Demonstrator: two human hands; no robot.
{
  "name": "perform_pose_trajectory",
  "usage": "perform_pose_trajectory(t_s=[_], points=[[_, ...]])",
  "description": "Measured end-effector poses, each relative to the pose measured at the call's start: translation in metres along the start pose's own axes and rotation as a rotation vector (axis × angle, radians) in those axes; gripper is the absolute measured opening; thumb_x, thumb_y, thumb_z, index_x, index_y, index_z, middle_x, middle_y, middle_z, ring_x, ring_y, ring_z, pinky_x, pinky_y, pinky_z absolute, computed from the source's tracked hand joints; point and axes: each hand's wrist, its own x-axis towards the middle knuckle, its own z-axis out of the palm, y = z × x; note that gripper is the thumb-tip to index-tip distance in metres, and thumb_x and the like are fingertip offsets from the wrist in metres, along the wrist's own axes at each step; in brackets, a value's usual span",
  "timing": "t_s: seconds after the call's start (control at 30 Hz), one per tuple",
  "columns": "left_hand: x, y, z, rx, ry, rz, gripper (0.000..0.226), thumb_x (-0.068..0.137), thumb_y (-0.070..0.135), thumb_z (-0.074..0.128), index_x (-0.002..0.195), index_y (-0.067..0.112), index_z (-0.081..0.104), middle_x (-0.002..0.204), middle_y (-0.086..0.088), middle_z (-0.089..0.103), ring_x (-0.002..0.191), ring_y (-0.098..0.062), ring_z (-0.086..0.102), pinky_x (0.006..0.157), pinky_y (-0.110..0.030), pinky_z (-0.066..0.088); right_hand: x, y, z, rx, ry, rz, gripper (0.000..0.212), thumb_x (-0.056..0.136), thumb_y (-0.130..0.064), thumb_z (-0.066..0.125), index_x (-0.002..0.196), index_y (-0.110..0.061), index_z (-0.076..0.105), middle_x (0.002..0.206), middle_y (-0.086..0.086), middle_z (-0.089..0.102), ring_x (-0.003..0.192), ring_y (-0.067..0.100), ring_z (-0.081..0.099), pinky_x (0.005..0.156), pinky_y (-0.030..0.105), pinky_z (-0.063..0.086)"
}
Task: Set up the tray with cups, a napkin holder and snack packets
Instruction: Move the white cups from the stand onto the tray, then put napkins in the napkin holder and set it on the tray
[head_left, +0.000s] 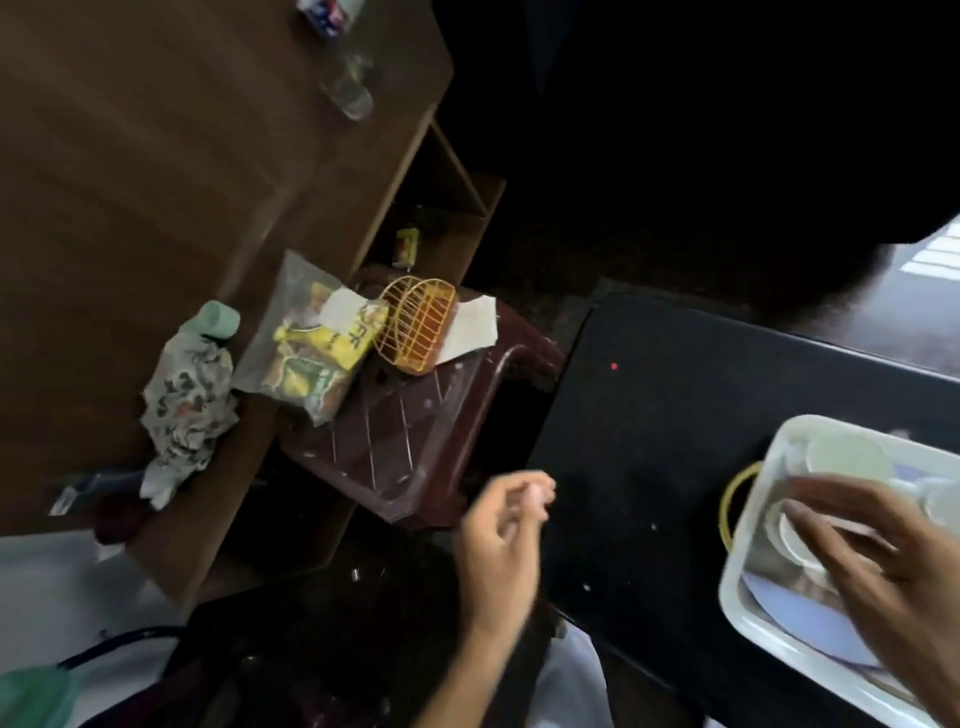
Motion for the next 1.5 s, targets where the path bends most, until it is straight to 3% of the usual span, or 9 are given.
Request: perform_pose_trajectory(t_s=[0.27, 0.43, 0.6, 0.77, 0.93, 1.03, 1.13, 1.27, 1.5], points=[[0.159, 0.013, -0.090, -0.065, 0.337, 0.098, 0.013, 0.100, 0.018, 0.065, 0.110, 0.022, 0.070, 0.108, 0.007, 0.074, 0.102, -0.008, 0.072, 0.088, -0.037, 0.063, 0.098, -0.100, 0.149, -0.007, -0.127, -0.197, 0.016, 0.091, -0.014, 0.071, 0.107, -0.016, 0.073, 0.099, -0.010, 0.073, 0.086, -0.003, 0.068, 0.070, 0.002, 0.048], [0.214, -0.001, -0.101, 0.002, 0.364, 0.152, 0.037, 0.096, 0.020, 0.071, 0.131, 0.013, 0.062, 0.131, -0.004, 0.065, 0.115, -0.013, 0.064, 0.091, -0.032, 0.061, 0.151, -0.134, 0.223, -0.060, -0.160, -0.245, 0.018, 0.092, -0.016, 0.070, 0.110, -0.019, 0.071, 0.100, -0.013, 0.071, 0.087, -0.013, 0.065, 0.070, 0.003, 0.050], [0.236, -0.017, -0.099, 0.112, 0.297, 0.162, 0.069, 0.087, 0.041, 0.078, 0.145, 0.016, 0.051, 0.145, -0.006, 0.054, 0.132, -0.020, 0.052, 0.106, -0.049, 0.050, 0.192, -0.159, 0.268, -0.169, -0.172, -0.367, 0.023, 0.092, -0.013, 0.069, 0.115, -0.015, 0.068, 0.106, -0.007, 0.070, 0.093, 0.004, 0.066, 0.069, 0.001, 0.049], [0.249, -0.024, -0.098, 0.096, 0.232, 0.128, 0.096, 0.075, 0.062, 0.076, 0.152, 0.014, 0.044, 0.146, -0.007, 0.057, 0.133, -0.015, 0.053, 0.110, -0.041, 0.047, 0.222, -0.176, 0.288, -0.275, -0.185, -0.457, 0.038, 0.090, -0.008, 0.070, 0.126, -0.012, 0.061, 0.121, 0.003, 0.066, 0.106, 0.012, 0.064, 0.072, 0.001, 0.047], [0.258, -0.033, -0.092, 0.060, 0.214, 0.161, 0.082, 0.079, 0.036, 0.087, 0.145, 0.005, 0.050, 0.137, -0.015, 0.064, 0.124, -0.028, 0.065, 0.098, -0.052, 0.055, 0.252, -0.184, 0.294, -0.491, -0.290, -0.468, 0.068, 0.086, 0.005, 0.068, 0.147, -0.011, 0.042, 0.143, 0.014, 0.051, 0.127, 0.025, 0.053, 0.090, 0.019, 0.048], [0.260, -0.037, -0.091, 0.045, 0.247, 0.145, 0.060, 0.076, 0.035, 0.086, 0.127, 0.014, 0.061, 0.115, 0.000, 0.071, 0.105, -0.008, 0.069, 0.089, -0.043, 0.060, 0.267, -0.183, 0.298, -0.597, -0.395, -0.421, 0.076, 0.086, -0.001, 0.072, 0.151, -0.016, 0.036, 0.146, 0.014, 0.046, 0.125, 0.028, 0.054, 0.093, 0.031, 0.052], [0.260, -0.037, -0.092, 0.010, 0.253, 0.126, 0.045, 0.072, 0.049, 0.079, 0.107, 0.028, 0.062, 0.093, 0.021, 0.067, 0.084, 0.014, 0.064, 0.078, -0.034, 0.062, 0.273, -0.178, 0.306, -0.581, -0.419, -0.460, 0.060, 0.089, -0.008, 0.072, 0.144, -0.013, 0.047, 0.138, 0.012, 0.055, 0.119, 0.025, 0.059, 0.088, 0.022, 0.047], [0.262, -0.036, -0.099, 0.006, 0.229, 0.105, 0.062, 0.072, 0.048, 0.085, 0.122, 0.016, 0.067, 0.101, 0.024, 0.069, 0.095, 0.014, 0.066, 0.087, -0.032, 0.061, 0.270, -0.172, 0.311, -0.501, -0.424, -0.462, 0.049, 0.090, -0.009, 0.071, 0.137, -0.012, 0.056, 0.132, 0.010, 0.060, 0.113, 0.021, 0.062, 0.085, 0.017, 0.047], [0.260, -0.035, -0.118, 0.070, 0.238, 0.103, 0.079, 0.072, 0.043, 0.088, 0.138, 0.009, 0.060, 0.133, -0.009, 0.069, 0.123, -0.011, 0.062, 0.106, -0.026, 0.050, 0.265, -0.176, 0.303, -0.384, -0.404, -0.462, 0.055, 0.086, -0.011, 0.076, 0.137, -0.011, 0.053, 0.123, 0.006, 0.062, 0.095, 0.009, 0.062, 0.068, 0.002, 0.045]])
